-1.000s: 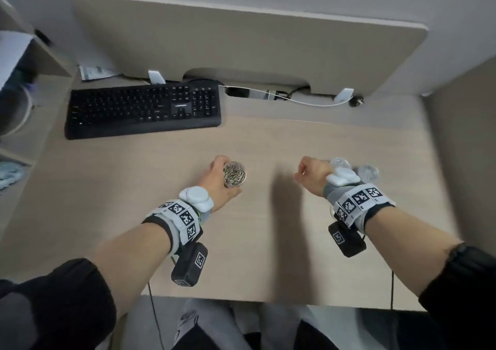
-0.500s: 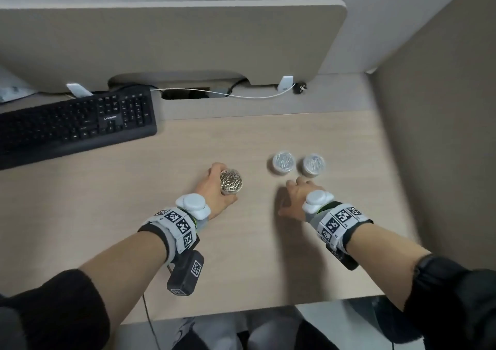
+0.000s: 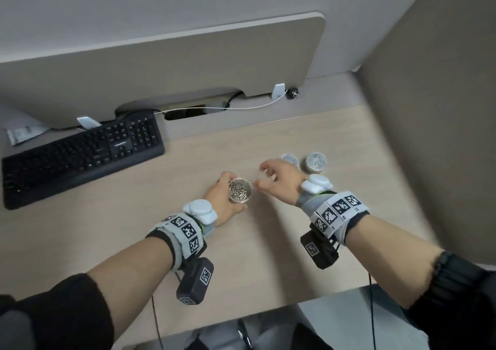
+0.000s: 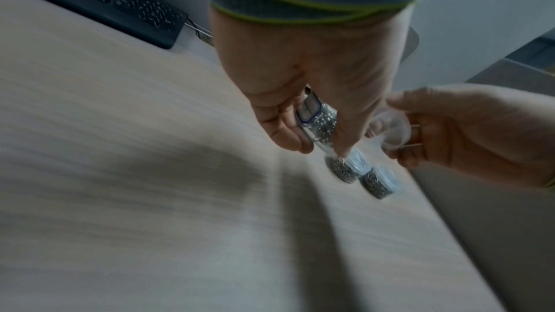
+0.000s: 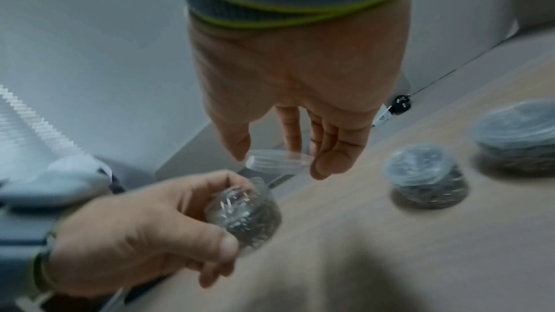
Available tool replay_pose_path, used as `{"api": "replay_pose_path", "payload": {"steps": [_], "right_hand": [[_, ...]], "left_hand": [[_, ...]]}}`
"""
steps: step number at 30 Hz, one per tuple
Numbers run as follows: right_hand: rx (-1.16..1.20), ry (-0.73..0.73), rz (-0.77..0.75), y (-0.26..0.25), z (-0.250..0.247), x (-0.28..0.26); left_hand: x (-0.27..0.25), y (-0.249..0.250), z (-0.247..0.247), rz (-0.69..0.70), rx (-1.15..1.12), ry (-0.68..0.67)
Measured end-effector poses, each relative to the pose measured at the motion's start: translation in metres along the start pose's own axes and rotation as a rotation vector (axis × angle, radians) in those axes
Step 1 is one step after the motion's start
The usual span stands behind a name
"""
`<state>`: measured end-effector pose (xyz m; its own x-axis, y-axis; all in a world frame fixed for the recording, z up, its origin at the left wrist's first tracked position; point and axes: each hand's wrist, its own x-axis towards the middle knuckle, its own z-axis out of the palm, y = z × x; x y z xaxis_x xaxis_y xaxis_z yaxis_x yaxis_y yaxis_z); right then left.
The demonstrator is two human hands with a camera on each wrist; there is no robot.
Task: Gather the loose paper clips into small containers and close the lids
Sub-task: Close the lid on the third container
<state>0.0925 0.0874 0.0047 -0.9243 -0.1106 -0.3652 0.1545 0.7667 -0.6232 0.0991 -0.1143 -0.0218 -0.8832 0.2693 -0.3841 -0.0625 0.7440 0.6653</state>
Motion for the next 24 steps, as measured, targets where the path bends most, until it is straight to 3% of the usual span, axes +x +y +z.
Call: {"api": "replay_pose_path", "payload": {"steps": [13, 24], "right_hand": [[0.009, -0.062, -0.123, -0.113, 0.021, 0.004], [-0.015, -0.131, -0.183, -0.137, 0.032, 0.009]], "left_hand": [[-0.02, -0.023, -0.08, 0.04, -0.245, 0.008], [-0.024, -0.038, -0.106, 0.032, -0.285, -0.029]]}}
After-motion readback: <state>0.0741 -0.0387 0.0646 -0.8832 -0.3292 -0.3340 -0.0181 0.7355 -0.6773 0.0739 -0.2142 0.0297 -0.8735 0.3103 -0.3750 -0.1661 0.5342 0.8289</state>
